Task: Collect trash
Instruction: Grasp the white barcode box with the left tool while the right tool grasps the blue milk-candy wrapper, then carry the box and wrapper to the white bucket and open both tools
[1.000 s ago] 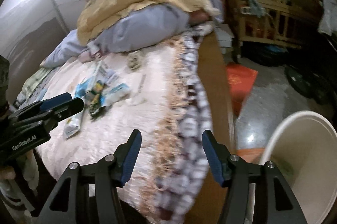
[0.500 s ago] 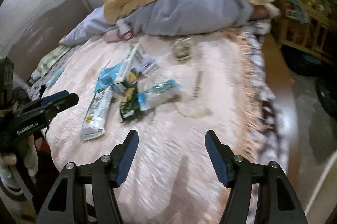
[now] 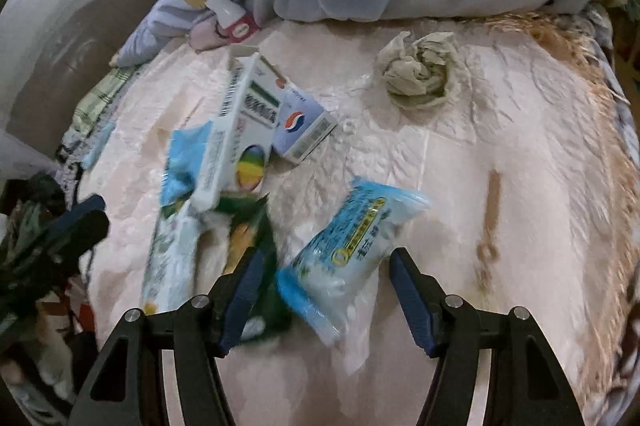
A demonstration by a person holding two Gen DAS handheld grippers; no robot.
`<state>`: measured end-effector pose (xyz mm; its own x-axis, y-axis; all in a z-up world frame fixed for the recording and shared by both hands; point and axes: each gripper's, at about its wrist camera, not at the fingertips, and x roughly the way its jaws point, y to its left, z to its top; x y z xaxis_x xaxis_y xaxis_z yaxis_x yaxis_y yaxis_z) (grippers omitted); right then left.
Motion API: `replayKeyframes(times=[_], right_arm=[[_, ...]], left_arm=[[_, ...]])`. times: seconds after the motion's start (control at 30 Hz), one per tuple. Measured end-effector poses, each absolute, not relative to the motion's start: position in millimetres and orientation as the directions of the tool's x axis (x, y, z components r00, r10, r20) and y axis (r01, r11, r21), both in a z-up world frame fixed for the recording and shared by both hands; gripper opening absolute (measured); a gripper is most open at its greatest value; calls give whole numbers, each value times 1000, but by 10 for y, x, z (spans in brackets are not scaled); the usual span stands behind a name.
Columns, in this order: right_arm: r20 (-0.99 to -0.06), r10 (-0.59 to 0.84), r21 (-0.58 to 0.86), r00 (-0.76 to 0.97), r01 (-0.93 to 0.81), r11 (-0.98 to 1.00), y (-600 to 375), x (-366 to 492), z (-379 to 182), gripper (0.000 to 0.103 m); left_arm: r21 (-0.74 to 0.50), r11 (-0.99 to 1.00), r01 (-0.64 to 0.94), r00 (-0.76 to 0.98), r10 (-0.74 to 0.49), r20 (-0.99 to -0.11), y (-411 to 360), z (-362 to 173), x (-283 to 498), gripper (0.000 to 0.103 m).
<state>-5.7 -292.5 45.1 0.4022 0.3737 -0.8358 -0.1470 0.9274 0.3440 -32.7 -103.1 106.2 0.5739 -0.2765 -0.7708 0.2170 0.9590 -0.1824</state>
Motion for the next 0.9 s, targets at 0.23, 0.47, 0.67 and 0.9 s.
replayKeyframes(times=[0.23,0.47,0.67,0.9], right_arm=[[-820,338,298,461,-160,941,-3105,-155,493,31],[-772,348,317,532,-153,936,-3443,-527,718,29],[-728,362,340,583,-152,928,-3589,-937,933,29],[-703,339,326,625,-141,935,-3720,-1360,1181,29]], left_arm=[[-194,953,234,534,-293,-793,-1378,836,172,54],[-182,941,286,504,-309,-806,-1566,704,298,25],[-243,913,328,515,-388,-764,-1550,1008,23,24],[-283,870,403,510,-470,-720,-1718,1380,-445,24]])
